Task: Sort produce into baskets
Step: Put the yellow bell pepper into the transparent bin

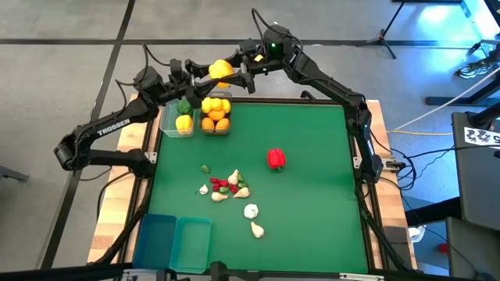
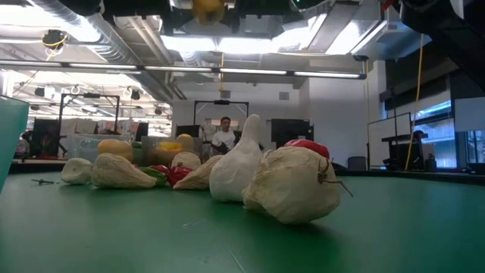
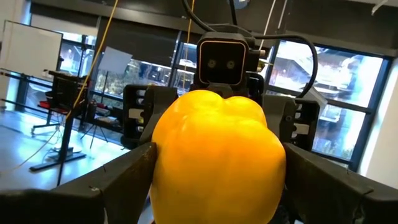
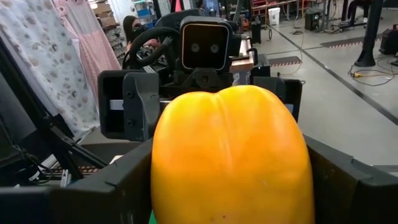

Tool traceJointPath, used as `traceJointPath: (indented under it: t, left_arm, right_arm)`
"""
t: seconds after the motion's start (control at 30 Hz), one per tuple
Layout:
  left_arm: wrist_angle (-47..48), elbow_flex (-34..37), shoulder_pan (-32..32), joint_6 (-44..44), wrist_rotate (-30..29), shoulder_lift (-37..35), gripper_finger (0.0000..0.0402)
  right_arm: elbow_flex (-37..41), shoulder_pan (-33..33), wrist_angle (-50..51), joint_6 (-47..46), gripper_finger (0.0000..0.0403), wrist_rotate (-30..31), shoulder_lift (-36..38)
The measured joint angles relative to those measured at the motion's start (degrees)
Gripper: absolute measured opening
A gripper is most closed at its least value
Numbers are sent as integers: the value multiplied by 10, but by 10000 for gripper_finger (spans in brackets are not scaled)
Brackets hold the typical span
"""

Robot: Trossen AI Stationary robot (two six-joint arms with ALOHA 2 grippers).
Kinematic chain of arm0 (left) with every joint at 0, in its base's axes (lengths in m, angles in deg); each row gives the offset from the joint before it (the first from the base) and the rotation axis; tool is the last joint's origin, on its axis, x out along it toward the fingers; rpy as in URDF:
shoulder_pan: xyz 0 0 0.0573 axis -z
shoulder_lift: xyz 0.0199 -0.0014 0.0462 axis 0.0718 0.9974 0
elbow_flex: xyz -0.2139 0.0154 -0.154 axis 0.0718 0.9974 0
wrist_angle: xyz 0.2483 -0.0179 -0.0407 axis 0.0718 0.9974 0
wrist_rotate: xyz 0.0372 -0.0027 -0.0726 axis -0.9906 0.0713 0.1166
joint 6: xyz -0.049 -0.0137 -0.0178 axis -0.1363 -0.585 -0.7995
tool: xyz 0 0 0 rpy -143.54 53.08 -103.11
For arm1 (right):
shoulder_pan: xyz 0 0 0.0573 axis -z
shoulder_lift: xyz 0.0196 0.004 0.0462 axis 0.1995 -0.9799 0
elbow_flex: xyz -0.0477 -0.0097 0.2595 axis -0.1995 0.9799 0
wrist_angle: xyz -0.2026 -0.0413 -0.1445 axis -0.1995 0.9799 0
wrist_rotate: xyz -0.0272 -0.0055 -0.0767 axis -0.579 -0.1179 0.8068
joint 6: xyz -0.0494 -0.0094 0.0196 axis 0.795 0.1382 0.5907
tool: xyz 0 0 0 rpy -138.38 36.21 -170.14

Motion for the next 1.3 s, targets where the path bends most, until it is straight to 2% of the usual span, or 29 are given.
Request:
traceJointPath:
  t: [0.3,0.53,0.67,0.87,1.17,1.3]
  left_arm:
    - [-5,0,-2,0,1,-1,329]
    - [-1,1,-2,3,4,-1,329]
    - [3,2,-3,4,0,0,325]
    - [-2,2,-12,-1,1,0,297]
    - [1,2,-38,-16,6,1,300]
    - [-5,2,-41,-6,-14,0,300]
  right_arm:
    - [0,0,5,5,308,7,0]
    - [-1,2,37,39,361,19,0]
    - [-1,2,54,66,381,46,0]
    - [-1,2,53,71,384,47,0]
    - [0,16,126,109,386,50,2]
    - [0,28,181,129,386,52,4]
